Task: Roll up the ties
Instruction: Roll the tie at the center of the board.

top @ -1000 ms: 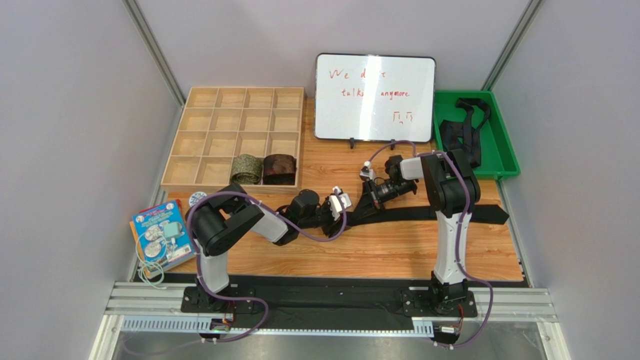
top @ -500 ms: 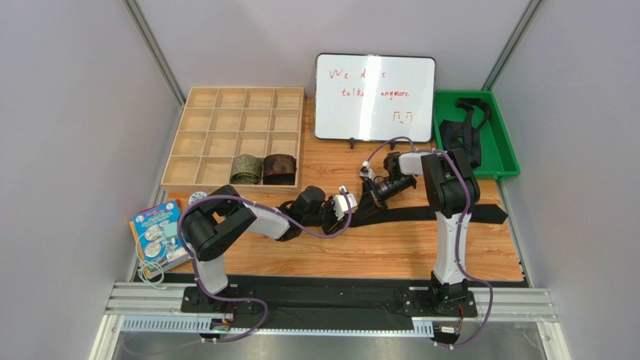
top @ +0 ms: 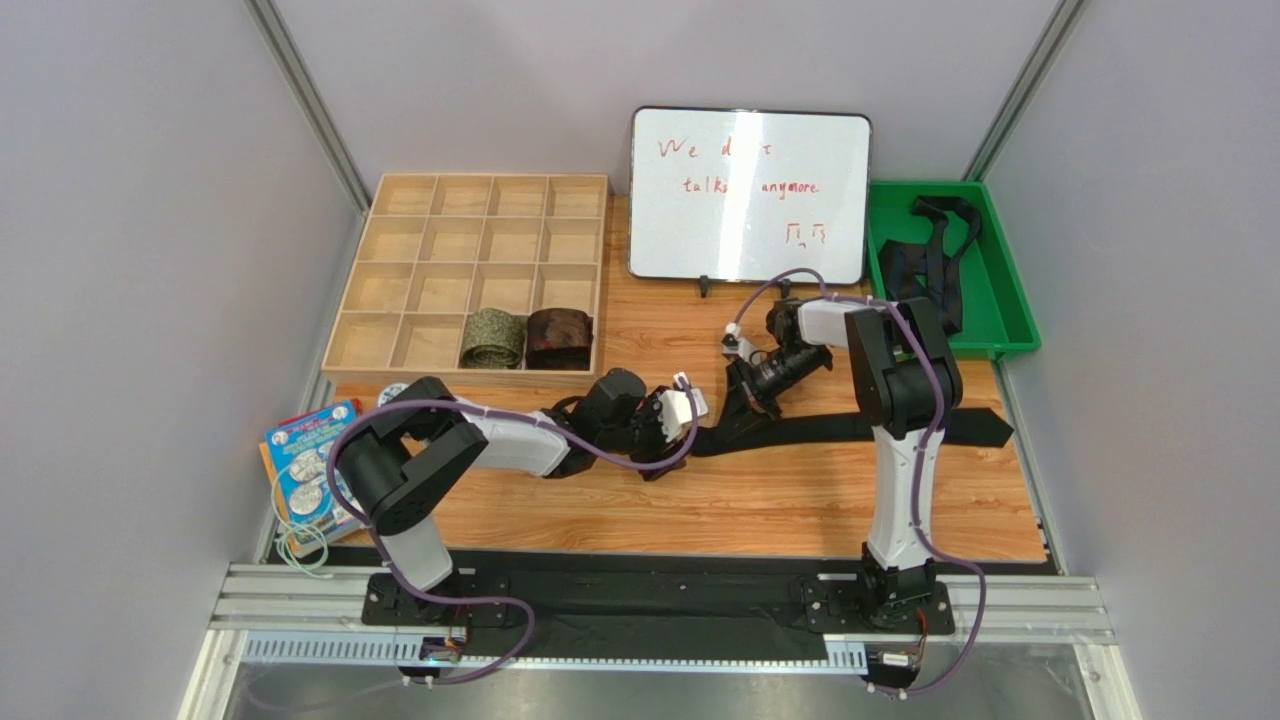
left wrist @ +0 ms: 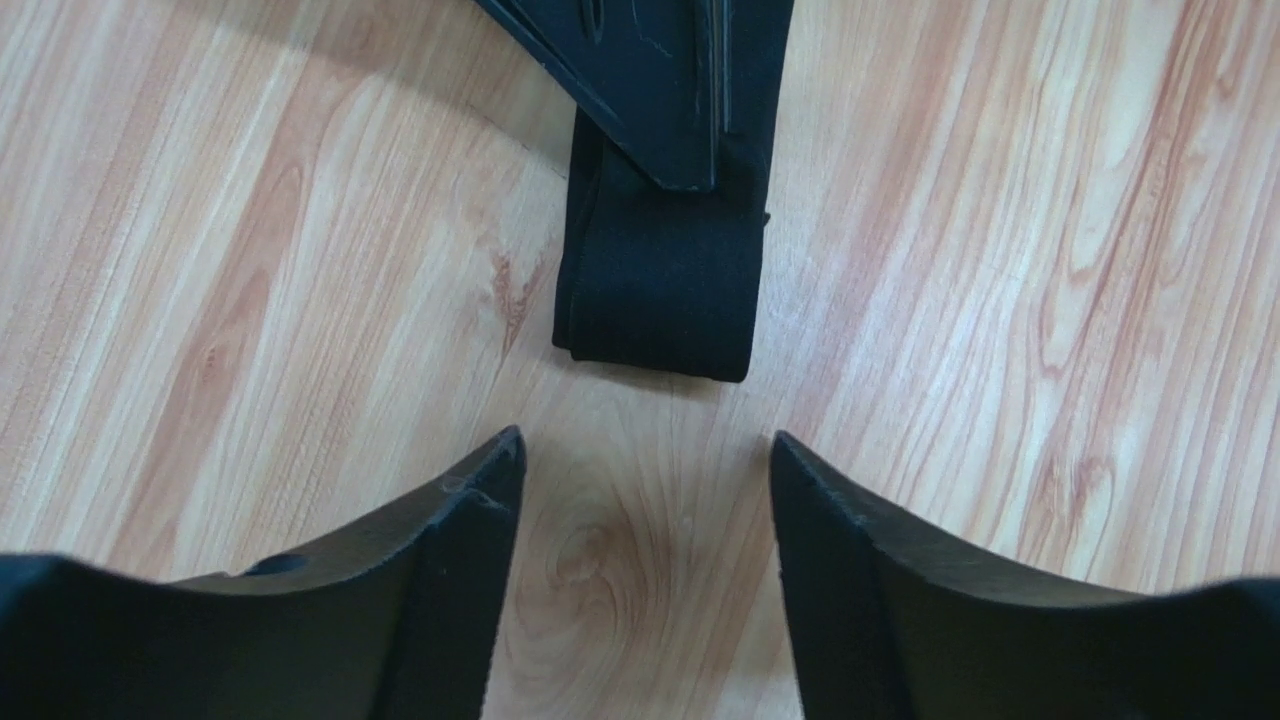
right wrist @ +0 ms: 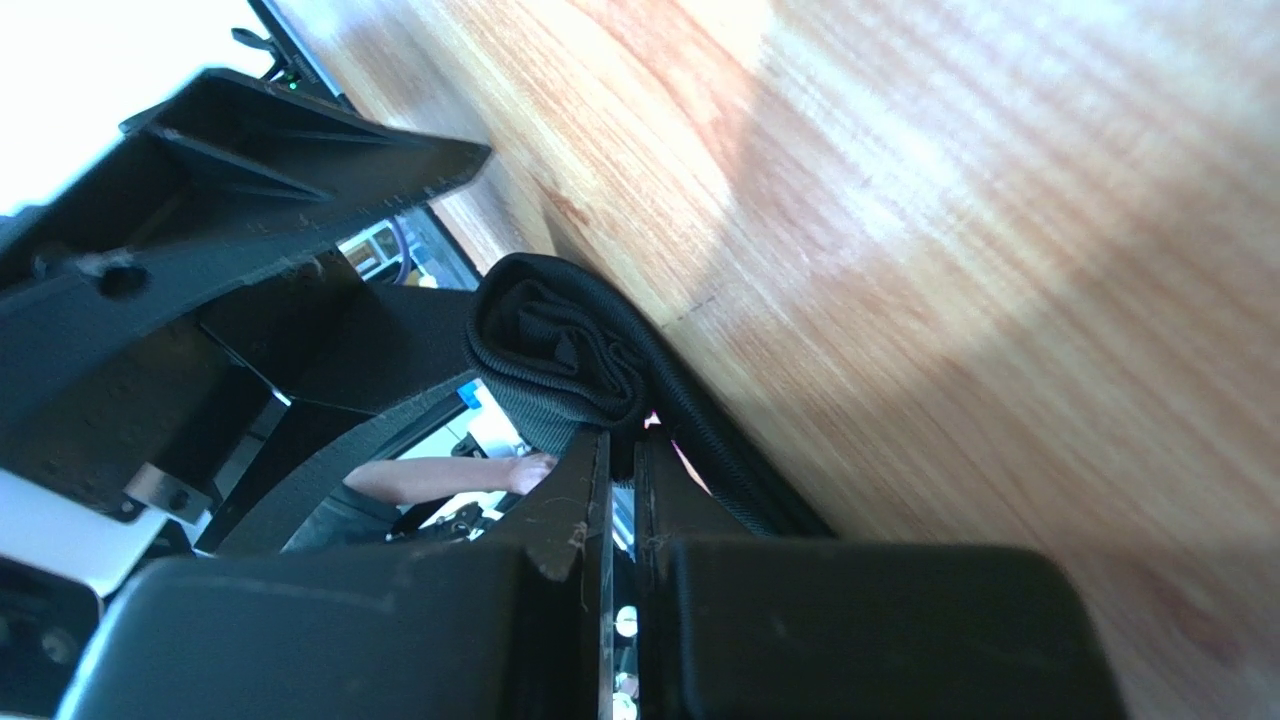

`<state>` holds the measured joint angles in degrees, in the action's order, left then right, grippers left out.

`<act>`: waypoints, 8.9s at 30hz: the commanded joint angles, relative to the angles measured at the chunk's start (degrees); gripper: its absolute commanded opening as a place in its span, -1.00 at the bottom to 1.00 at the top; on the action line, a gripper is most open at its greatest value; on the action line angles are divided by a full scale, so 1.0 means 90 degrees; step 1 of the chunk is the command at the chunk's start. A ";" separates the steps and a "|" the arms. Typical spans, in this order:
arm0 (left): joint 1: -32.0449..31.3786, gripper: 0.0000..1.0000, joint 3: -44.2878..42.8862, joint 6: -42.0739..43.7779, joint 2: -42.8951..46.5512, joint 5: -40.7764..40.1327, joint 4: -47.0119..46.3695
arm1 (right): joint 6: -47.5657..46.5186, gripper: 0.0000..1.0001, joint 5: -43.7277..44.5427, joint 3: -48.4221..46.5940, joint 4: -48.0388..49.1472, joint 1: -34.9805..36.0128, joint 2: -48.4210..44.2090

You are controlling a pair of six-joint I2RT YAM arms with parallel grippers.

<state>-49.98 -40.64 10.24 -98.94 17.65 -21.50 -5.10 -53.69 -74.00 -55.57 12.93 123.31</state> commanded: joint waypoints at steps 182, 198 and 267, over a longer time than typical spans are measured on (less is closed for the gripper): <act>0.0162 -0.36 -0.1236 0.1030 -0.0677 0.0207 0.1851 | 0.1837 -0.86 0.0497 0.0751 0.2904 0.0497 -0.0693; 0.0777 0.99 -0.0094 -0.0903 0.2240 0.0362 0.0388 | 0.1241 -1.00 0.0438 0.0791 0.2005 0.0048 -0.0127; -0.0131 -0.36 -0.0503 0.0874 -0.0550 -0.0056 0.0982 | 0.0791 -0.14 -0.0030 0.0507 0.1369 0.0448 -0.1318</act>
<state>-51.24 -44.16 19.44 -102.59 19.16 -22.81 -0.82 -54.35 -70.85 -47.09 14.92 111.44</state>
